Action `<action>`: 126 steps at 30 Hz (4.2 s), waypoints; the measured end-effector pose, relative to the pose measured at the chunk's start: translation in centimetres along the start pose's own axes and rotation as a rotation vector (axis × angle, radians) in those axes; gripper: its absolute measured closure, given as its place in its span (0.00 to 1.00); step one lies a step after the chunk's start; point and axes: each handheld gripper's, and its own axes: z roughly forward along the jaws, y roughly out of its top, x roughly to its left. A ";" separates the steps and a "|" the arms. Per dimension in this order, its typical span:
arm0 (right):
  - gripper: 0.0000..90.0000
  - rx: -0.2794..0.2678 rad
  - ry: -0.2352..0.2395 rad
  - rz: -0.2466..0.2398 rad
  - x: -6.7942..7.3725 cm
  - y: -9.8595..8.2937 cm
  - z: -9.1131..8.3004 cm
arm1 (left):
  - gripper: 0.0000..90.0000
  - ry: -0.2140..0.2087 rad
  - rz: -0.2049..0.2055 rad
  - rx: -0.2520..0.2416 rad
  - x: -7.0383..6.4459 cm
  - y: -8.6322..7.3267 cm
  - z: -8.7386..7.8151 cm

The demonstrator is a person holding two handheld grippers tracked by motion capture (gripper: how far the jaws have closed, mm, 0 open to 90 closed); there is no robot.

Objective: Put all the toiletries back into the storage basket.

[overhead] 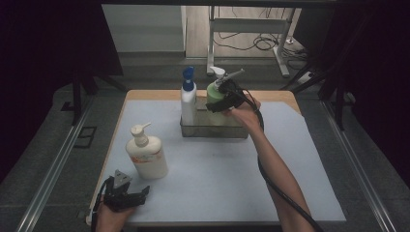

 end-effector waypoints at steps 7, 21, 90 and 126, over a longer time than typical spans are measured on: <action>0.13 0.019 -0.002 -0.006 0.0 -0.6 0.9 | 0.12 -0.001 -0.002 -0.001 0.0 0.0 0.0; 0.13 0.022 0.001 0.021 -0.4 -2.1 2.2 | 0.12 0.000 -0.002 -0.001 0.0 0.0 0.0; 1.00 -0.014 -0.050 0.173 -2.8 -8.0 -1.4 | 0.12 0.001 -0.002 -0.001 -0.1 0.0 0.0; 1.00 0.086 -0.051 0.193 -2.9 -7.8 2.8 | 0.12 0.001 -0.002 0.000 -0.1 0.0 0.0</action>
